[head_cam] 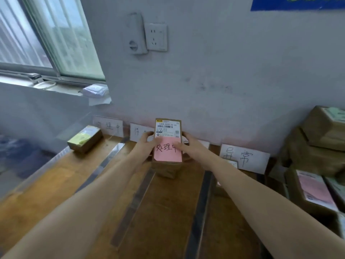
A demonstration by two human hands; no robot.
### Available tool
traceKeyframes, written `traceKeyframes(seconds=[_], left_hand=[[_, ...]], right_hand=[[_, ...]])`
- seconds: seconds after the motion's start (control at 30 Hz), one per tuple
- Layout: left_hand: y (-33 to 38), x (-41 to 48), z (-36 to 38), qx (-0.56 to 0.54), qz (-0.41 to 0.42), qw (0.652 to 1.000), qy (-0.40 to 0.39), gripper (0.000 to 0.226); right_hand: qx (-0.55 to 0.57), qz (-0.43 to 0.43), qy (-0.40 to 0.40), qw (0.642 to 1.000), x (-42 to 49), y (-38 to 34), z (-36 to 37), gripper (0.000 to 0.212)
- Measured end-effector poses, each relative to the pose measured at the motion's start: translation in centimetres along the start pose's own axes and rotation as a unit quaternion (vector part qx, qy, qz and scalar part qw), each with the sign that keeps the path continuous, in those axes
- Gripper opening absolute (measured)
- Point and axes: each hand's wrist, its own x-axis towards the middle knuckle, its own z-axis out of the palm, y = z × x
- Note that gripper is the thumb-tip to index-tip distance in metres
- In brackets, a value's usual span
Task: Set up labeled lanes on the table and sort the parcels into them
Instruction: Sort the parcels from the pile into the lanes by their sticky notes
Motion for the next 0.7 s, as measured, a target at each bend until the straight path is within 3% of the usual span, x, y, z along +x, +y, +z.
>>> traceKeyframes(seconds=[0.17,0.47,0.7], left_hand=[[-1.2,0.4,-8.5,-0.010,-0.015,0.999,0.029,0.044],[-4.0,2.9,-25.2,0.120,-0.001,0.991,0.056,0.026],[-5.5,6.1,-29.8,0.152,-0.003,0.987,0.042,0.027]], right_hand=[[0.059,0.008,-0.037,0.998,2.3,-3.9,7.6,0.068],[0.079,0.053,-0.019,0.995,6.7,-8.3,20.2,0.060],[0.086,0.079,-0.013,0.993,9.8,-8.8,24.0,0.065]])
